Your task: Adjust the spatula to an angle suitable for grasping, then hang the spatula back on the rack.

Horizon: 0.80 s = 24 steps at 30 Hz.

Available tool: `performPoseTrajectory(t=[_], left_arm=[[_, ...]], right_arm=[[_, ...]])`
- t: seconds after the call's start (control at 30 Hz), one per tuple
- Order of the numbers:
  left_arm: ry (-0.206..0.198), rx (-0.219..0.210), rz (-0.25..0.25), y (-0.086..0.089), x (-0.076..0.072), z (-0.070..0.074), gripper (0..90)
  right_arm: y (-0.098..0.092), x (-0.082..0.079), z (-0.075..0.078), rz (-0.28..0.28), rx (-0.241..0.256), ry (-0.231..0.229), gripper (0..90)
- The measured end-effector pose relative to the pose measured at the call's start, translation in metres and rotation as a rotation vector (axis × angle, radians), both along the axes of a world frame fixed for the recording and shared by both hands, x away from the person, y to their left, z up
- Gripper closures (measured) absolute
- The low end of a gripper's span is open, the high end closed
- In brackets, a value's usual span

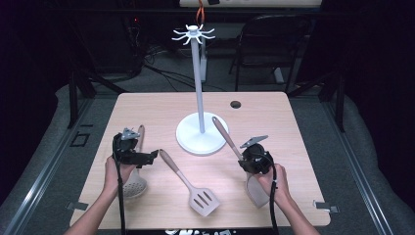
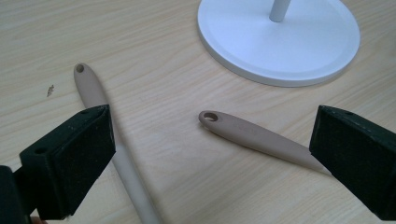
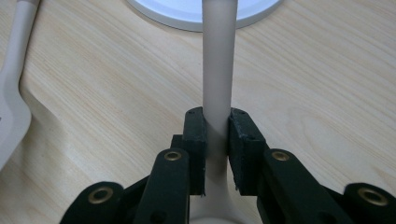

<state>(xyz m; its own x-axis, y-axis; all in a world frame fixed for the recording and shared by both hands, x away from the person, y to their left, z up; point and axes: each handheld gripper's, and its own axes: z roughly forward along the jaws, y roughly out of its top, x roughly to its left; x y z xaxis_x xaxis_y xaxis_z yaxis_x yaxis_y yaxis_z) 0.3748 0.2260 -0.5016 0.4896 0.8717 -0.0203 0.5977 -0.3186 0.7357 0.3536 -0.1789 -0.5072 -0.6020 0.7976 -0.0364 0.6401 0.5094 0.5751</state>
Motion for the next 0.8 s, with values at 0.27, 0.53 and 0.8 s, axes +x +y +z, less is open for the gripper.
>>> performPoseTrajectory(t=[0.27, 0.53, 0.8], left_arm=[[0.010, -0.038, -0.037, -0.009, -0.003, 0.004, 0.2], [-0.006, -0.059, -0.070, -0.027, -0.005, 0.012, 0.2], [-0.028, -0.026, -0.118, -0.054, -0.006, 0.016, 0.2]], right_arm=[[0.007, -0.004, 0.003, 0.021, 0.006, -0.019, 78.5], [0.013, -0.007, 0.007, 0.037, 0.013, -0.040, 78.5], [0.020, -0.008, 0.011, 0.058, 0.016, -0.063, 78.6]])
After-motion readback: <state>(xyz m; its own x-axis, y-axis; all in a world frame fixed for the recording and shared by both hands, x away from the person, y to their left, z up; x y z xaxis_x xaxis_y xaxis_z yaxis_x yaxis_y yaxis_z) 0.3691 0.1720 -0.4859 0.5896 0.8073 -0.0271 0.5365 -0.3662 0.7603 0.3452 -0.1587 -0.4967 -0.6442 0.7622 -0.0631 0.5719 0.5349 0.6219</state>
